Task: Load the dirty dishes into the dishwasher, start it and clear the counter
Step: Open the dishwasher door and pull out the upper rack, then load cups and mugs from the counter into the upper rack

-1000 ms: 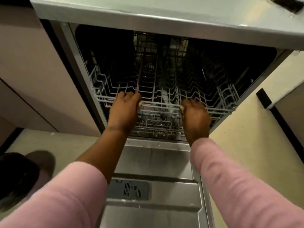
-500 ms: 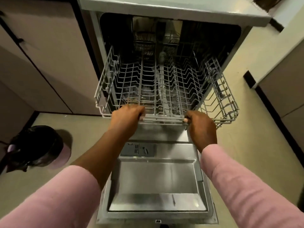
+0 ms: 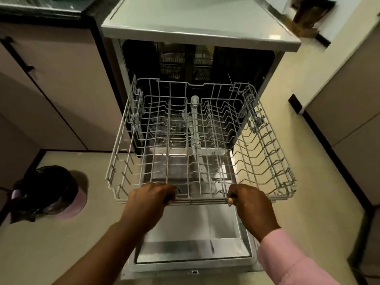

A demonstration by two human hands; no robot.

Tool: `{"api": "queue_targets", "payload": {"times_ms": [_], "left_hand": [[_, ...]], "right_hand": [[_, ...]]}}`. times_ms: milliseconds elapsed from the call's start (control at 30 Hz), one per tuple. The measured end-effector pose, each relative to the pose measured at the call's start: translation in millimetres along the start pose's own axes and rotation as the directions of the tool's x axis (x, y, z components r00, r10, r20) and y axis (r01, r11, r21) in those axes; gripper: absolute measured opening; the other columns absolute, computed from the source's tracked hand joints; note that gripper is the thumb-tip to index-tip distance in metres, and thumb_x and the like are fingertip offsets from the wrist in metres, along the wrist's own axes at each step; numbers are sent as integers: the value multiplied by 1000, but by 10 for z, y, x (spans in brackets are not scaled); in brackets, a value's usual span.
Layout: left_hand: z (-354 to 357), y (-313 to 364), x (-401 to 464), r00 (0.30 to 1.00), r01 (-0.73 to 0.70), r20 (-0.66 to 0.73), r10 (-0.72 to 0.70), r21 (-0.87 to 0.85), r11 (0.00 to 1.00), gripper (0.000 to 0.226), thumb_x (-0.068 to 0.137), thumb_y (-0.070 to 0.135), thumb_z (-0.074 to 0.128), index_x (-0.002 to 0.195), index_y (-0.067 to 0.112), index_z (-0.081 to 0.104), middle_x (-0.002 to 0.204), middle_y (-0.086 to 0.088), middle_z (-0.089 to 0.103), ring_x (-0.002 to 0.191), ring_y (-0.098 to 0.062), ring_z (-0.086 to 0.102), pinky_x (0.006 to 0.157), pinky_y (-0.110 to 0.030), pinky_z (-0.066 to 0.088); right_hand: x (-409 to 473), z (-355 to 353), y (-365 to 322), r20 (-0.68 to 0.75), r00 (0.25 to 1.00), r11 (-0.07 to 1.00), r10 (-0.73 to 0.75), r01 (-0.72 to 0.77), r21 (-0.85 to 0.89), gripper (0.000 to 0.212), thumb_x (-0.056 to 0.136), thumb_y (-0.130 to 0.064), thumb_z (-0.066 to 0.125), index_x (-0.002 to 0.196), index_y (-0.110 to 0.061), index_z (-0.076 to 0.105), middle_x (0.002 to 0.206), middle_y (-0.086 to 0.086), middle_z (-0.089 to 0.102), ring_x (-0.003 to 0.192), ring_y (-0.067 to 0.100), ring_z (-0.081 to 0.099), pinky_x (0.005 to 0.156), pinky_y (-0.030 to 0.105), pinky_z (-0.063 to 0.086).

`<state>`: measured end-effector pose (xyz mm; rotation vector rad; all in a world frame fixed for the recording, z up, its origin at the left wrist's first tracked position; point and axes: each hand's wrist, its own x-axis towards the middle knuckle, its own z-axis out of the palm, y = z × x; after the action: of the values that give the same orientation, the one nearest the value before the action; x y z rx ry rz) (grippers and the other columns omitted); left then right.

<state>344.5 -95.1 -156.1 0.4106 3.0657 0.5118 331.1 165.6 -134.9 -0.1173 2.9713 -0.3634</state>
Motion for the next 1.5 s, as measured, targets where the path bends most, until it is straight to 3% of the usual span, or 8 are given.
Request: {"api": "queue_targets", "payload": {"times_ms": [133,367,467,633,800,1133,1267,1500], "left_hand": [[-63,-50,120,991,-5,136,11,-41,999,15,92,29,60,105,37,63,102,12,68,87,-5,64,74,-29,57],[-909,110,-58,997,43,-61,-47,-74,996,21,87,20,66,106,29,65,101,9,66,85,-9,64,63,-21,52],[-1608,176,-100,986,64,-151,-68,-27,998,23,91,22,61,113,28,63,110,10,63,96,-11,61,65,-8,38],[-3026,221,-438,955,146,-272,-116,93,985,25,94,33,49,116,30,61,113,9,61,105,-15,58,76,-34,52],[-4058,-38,-767,893,259,-417,-171,165,952,23,91,30,59,114,33,61,114,14,60,106,-10,58,70,-23,42],[-5100,-1418,-1063,802,325,-553,-229,81,942,21,89,31,64,110,34,64,111,18,62,91,-7,61,62,-22,39],[-5564,-2596,-1008,749,338,-591,-300,-49,940,17,88,30,63,104,34,66,110,19,61,94,-6,62,69,-27,48],[-5615,-3244,-939,776,365,-495,-391,-154,918,17,89,31,63,105,36,64,103,21,59,92,-4,60,72,-29,50]], "right_hand": [[75,-142,-89,72,997,1000,20,-19,-15,8,91,-25,62,97,-27,67,97,-2,68,83,15,60,65,24,41],[-309,-879,-805,6,965,953,-263,259,156,33,96,-28,53,129,-30,52,126,-14,55,110,-2,51,74,-3,30],[-445,-1398,-1207,-3,931,910,-365,358,209,35,96,-29,53,130,-34,50,126,-17,52,111,-2,48,88,5,34],[-749,-2229,-1756,-45,858,834,-512,509,213,32,94,-32,55,126,-31,56,123,-14,58,110,2,53,91,13,38],[-788,-2804,-2309,-51,766,745,-641,636,200,35,94,-38,43,128,-36,49,123,-18,53,115,3,48,94,21,38],[-319,-3184,-3999,-169,707,695,-687,707,131,32,93,-39,53,125,-41,51,117,-25,54,109,-7,47,91,13,39],[29,-2971,-5285,-231,730,719,-643,679,146,32,91,-38,57,122,-42,52,115,-23,57,106,-6,52,90,15,44],[236,-2902,-5841,-239,784,765,-573,616,187,32,90,-38,59,120,-42,53,108,-24,58,103,-6,52,88,12,42]]}}
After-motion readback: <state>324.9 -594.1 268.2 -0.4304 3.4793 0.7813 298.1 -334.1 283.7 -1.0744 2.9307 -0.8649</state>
